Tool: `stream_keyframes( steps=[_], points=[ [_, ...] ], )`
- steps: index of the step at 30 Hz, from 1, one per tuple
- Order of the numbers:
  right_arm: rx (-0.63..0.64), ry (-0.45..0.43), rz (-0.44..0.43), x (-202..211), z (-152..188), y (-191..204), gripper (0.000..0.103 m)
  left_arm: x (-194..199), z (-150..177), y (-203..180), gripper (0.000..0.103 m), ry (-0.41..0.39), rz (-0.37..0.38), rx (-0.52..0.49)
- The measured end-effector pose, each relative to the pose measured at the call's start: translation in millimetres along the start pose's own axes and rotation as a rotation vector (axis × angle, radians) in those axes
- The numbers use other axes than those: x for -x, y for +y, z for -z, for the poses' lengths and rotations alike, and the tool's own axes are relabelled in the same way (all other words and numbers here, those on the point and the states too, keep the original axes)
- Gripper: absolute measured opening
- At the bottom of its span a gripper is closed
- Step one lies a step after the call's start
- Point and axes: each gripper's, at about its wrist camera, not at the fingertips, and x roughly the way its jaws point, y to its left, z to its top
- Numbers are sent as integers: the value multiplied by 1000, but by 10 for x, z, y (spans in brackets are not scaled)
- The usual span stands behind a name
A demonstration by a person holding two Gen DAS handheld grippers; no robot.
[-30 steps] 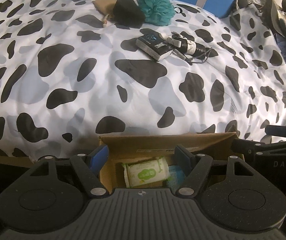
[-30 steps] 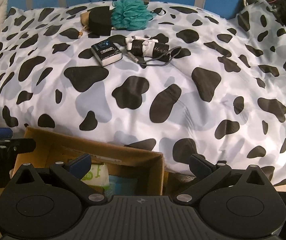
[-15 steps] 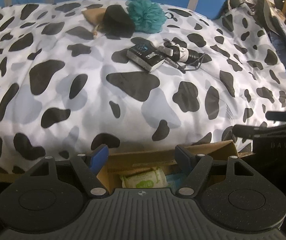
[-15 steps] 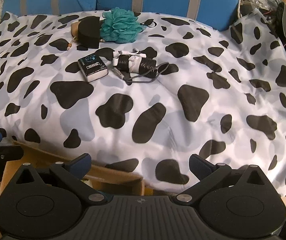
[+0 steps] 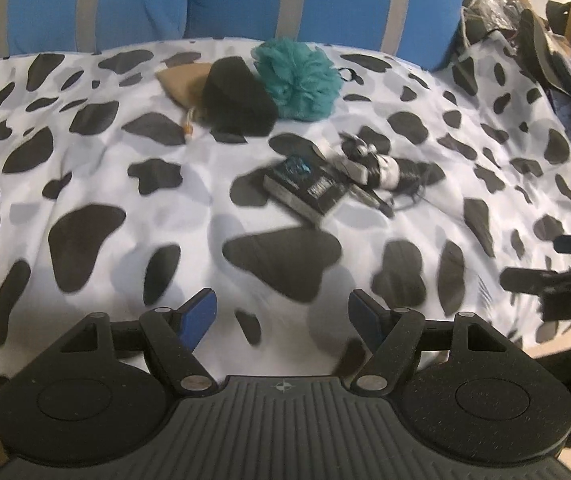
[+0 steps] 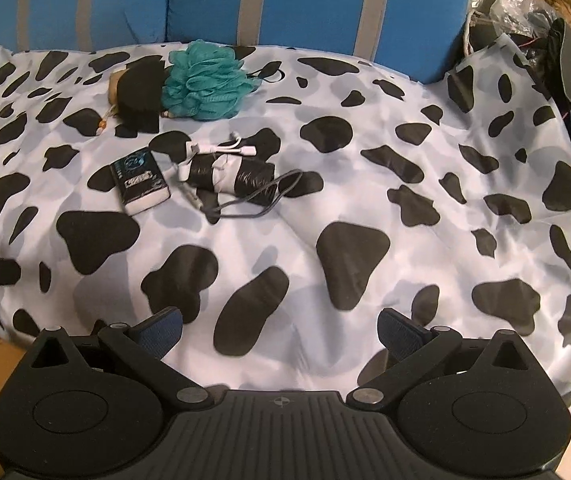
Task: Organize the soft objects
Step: 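Grasp the black tissue pack with the left tool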
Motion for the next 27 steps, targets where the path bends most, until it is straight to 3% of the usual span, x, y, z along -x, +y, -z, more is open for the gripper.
stream_keyframes(
  steps=[7,17,27],
  points=[
    [-2,-6,-13,-83,-138,-57,103,-227,-210,61,73,-38,-11,-70],
    [-34,0,-19,-181,-280,-171,103,-531,-371,-111,83,-90,24,-292],
    [-87,16,-46,-214,-311,-270,103,-689,-535,-189,88,-127,44,-394]
  ],
)
